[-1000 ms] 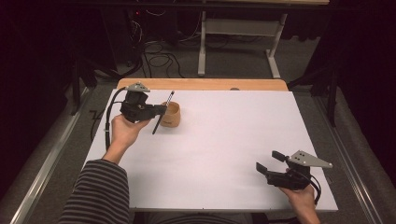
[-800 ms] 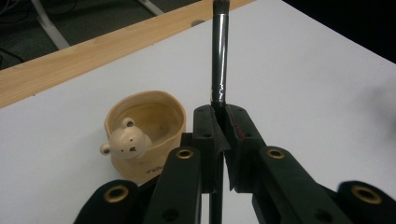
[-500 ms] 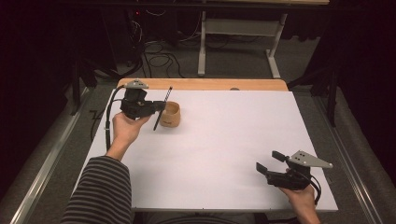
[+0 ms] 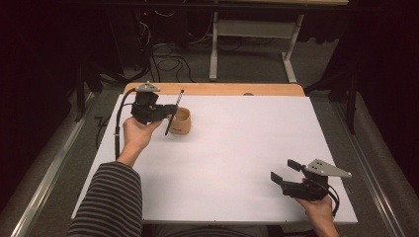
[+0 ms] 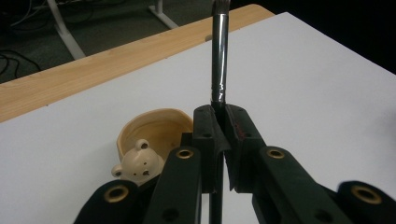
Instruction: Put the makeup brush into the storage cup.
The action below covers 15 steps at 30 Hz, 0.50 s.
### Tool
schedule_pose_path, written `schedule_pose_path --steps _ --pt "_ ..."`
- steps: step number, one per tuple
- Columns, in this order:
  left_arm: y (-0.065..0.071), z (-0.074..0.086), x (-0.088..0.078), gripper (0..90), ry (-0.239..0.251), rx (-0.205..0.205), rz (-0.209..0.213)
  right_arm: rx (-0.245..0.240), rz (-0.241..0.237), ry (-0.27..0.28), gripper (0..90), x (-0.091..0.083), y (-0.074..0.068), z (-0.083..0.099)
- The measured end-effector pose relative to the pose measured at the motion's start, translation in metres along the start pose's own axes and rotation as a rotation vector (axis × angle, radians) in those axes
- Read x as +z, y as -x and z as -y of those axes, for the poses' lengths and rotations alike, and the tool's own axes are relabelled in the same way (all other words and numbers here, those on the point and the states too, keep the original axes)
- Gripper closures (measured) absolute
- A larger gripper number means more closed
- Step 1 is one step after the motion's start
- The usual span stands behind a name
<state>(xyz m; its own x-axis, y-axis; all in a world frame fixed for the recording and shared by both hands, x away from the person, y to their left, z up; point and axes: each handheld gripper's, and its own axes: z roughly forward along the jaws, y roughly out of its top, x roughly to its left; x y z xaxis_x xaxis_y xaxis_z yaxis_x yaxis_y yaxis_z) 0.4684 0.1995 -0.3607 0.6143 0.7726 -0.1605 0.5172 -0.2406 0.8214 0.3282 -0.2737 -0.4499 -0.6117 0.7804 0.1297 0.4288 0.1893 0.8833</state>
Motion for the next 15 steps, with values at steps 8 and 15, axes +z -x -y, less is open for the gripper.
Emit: schedule_pose_path --steps 8,15 --pt "0.000 -0.004 0.005 83.5 0.011 -0.007 -0.005 0.000 -0.001 0.001 19.8 0.000 0.000 0.000" --pt "0.001 -0.009 0.014 83.5 0.018 -0.014 -0.014 0.000 -0.001 0.002 19.8 0.000 0.000 0.000"
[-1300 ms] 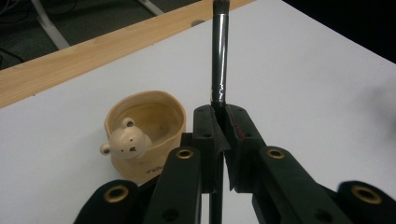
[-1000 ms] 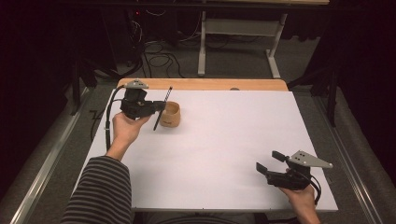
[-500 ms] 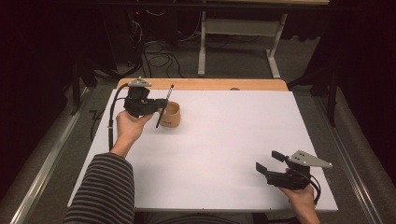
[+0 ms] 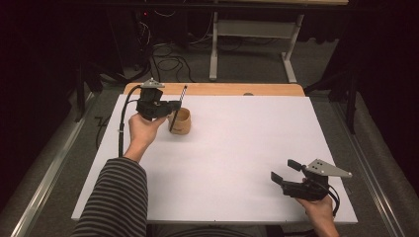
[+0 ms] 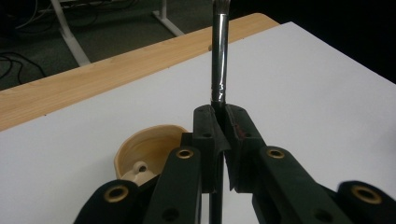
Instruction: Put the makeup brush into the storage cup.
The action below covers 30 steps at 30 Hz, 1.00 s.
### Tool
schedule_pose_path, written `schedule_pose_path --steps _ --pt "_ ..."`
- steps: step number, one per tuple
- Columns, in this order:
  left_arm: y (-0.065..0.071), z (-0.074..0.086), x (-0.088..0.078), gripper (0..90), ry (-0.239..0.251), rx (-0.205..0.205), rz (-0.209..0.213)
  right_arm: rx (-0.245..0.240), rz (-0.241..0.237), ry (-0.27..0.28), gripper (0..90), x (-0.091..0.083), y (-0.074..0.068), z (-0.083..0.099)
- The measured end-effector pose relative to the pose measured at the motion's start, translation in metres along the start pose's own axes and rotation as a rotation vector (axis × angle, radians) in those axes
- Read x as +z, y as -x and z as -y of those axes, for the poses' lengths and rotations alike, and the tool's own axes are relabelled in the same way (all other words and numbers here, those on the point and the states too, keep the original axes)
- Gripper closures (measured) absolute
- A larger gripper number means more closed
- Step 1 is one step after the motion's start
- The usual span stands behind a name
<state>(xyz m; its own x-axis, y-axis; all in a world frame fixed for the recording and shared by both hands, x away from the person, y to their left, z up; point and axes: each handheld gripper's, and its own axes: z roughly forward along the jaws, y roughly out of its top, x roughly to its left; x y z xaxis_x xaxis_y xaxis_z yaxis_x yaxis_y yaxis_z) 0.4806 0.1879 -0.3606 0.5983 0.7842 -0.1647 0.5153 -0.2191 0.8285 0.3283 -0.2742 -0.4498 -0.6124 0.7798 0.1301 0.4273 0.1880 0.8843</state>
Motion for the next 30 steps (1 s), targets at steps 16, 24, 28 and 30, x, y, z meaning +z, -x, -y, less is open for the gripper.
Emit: schedule_pose_path --steps 16,24,28,30 --pt "-0.005 -0.005 0.023 83.5 0.011 0.004 -0.019 -0.002 -0.010 -0.007 19.8 0.001 -0.001 0.000" --pt "-0.003 -0.012 0.028 83.5 0.016 0.034 -0.048 0.001 -0.010 -0.006 19.8 0.000 -0.001 0.000" --pt "-0.004 -0.015 0.031 83.5 0.023 0.036 -0.056 0.001 -0.010 -0.005 19.8 0.000 -0.001 0.000" --pt "-0.005 -0.016 0.032 83.5 0.032 0.029 -0.057 0.001 -0.011 -0.004 19.8 0.000 -0.001 0.000"
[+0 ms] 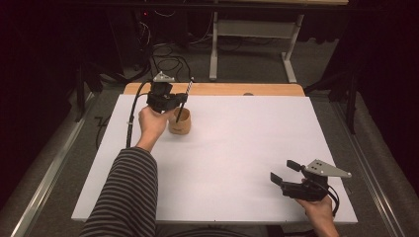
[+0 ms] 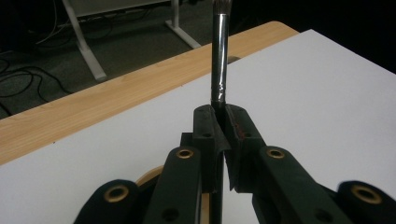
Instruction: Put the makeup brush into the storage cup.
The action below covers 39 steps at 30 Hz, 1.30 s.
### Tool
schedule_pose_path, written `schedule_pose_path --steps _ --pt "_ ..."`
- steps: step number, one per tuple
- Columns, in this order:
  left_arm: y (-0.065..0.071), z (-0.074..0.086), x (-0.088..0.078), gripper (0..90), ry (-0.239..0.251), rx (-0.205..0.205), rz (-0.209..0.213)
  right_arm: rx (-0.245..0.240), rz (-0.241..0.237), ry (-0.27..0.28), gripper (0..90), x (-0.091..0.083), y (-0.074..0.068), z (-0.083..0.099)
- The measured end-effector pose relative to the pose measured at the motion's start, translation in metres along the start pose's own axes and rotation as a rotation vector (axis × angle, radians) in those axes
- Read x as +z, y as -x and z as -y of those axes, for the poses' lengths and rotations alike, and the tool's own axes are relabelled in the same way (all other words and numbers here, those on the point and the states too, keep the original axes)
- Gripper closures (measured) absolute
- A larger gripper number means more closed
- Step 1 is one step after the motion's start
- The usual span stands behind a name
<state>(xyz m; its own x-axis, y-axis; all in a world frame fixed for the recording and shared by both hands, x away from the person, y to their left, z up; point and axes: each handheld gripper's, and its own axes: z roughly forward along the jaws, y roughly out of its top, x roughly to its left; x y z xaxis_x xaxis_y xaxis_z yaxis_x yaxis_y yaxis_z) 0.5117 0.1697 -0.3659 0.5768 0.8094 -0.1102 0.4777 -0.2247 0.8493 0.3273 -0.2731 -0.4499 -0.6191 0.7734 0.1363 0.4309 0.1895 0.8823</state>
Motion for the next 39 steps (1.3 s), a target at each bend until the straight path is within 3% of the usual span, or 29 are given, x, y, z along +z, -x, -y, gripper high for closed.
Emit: schedule_pose_path --steps 22,39 --pt "-0.003 0.002 0.020 83.5 0.042 -0.001 -0.029 0.001 -0.005 0.000 19.8 0.000 0.000 0.000" --pt "-0.007 0.006 0.024 83.4 0.015 0.017 -0.040 -0.001 -0.005 0.000 19.8 0.000 0.000 0.000"
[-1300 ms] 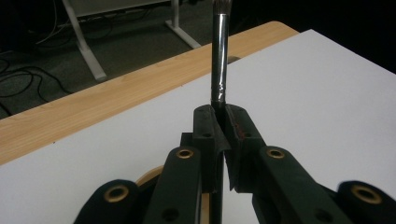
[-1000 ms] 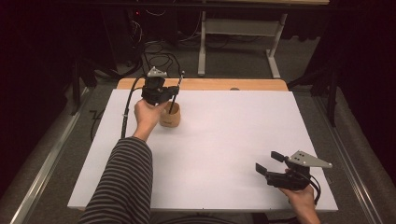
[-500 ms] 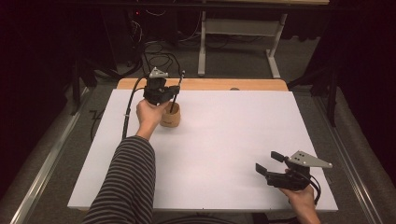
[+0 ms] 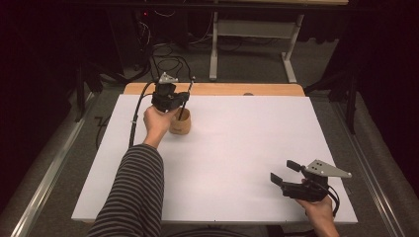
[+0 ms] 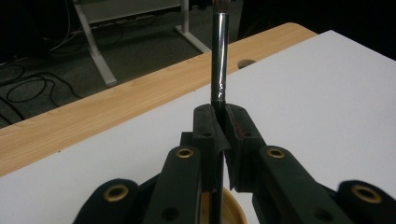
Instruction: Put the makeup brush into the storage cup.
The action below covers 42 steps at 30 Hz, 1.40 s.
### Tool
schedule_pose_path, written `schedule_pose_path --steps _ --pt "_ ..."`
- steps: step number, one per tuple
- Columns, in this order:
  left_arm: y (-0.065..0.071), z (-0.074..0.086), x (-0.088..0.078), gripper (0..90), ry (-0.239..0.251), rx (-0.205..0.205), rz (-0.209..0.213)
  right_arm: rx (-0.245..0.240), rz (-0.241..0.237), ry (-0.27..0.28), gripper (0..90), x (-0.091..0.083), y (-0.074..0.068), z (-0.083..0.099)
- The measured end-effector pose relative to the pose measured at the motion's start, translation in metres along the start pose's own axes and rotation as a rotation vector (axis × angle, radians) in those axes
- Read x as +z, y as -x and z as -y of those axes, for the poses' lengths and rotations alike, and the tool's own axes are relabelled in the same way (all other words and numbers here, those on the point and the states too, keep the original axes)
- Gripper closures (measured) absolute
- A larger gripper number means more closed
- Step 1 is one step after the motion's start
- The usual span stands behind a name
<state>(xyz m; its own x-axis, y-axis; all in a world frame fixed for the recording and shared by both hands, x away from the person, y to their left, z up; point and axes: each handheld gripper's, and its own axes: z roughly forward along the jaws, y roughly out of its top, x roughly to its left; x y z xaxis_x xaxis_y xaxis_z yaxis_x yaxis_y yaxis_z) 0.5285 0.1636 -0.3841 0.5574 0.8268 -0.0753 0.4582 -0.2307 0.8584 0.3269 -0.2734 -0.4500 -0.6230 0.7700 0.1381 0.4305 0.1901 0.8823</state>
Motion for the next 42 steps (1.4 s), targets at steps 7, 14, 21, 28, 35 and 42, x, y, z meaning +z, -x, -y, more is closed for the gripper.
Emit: schedule_pose_path --steps 7,14,21,28,35,42 --pt "0.002 0.001 0.000 83.3 -0.019 0.005 0.002 0.000 0.002 0.001 19.8 -0.001 0.000 0.000" --pt "0.003 0.000 -0.004 83.3 -0.026 0.014 0.003 0.000 0.003 -0.001 19.8 0.000 -0.001 0.000" --pt "0.004 0.000 -0.006 83.3 -0.027 0.022 -0.001 0.000 0.002 -0.002 19.8 0.000 -0.001 0.000" --pt "0.004 0.001 -0.010 83.4 -0.023 0.021 -0.003 0.000 0.005 -0.001 19.8 0.000 -0.001 0.000" --pt "0.003 0.001 -0.012 83.4 -0.025 0.005 -0.003 -0.004 0.005 -0.004 19.8 0.001 -0.002 0.000" --pt "0.004 0.002 -0.006 83.6 -0.018 0.002 0.000 -0.007 0.007 -0.004 19.8 0.001 -0.002 0.000"
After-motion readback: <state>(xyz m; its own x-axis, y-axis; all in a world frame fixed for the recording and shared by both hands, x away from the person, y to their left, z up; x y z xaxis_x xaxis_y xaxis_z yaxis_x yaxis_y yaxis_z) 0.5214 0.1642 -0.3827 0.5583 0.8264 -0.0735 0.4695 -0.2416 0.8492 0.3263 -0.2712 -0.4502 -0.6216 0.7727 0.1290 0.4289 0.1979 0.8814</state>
